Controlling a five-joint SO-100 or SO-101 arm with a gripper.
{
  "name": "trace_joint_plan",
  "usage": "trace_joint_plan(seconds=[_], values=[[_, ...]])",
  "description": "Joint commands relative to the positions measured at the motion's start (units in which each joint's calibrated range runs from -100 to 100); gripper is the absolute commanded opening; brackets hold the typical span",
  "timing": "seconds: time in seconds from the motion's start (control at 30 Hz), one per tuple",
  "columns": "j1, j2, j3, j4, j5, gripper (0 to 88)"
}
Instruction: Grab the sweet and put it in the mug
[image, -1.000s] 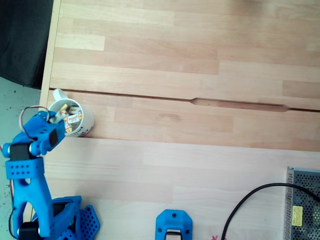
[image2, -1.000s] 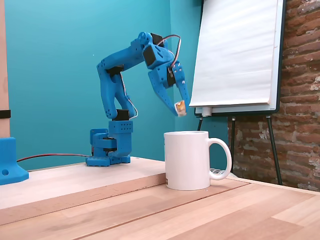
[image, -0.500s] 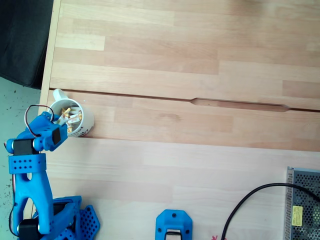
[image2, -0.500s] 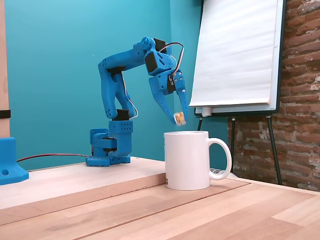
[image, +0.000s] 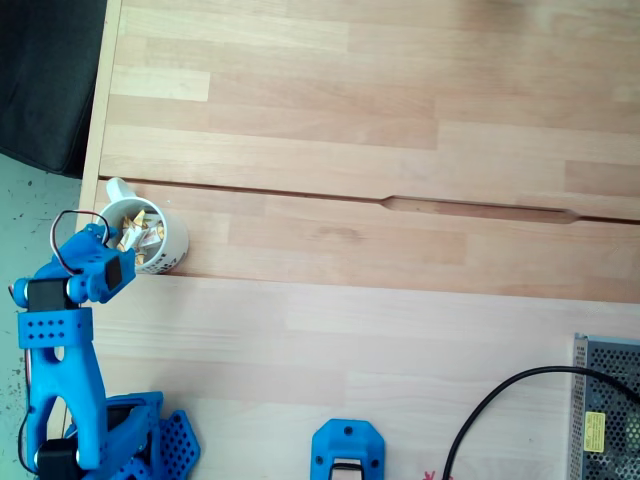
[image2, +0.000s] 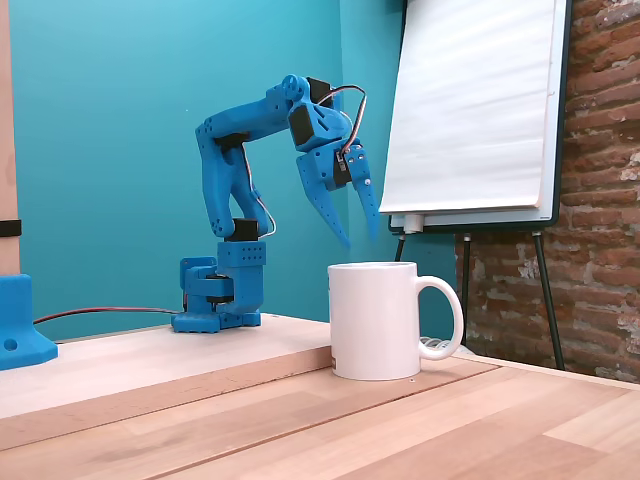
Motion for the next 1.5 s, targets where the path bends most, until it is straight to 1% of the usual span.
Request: trace_joint_plan(seconds=[0.0,0.13,0.23,0.47,0.67,0.83,1.0,1.13,1.47], values=[[1.6,-8.0,0.7,-0.6,0.0,2.2],[1.7,-16.3,5.2,-0.6,0.0,3.8],[1.6,-22.2,11.6,-0.6,0.0,3.7],[1.6,-38.7,37.0,-0.7,0.9,3.7],[2.0,-51.2,55.2,-0.7,6.0,3.8],[2.6,-59.3,61.6,-0.6,9.8,3.6],[5.2,-65.9,68.8,-0.6,11.5,3.5],[6.6,-70.3,74.2,-0.7,11.5,3.5],[8.7,-79.1,78.4,-0.6,11.5,4.0]])
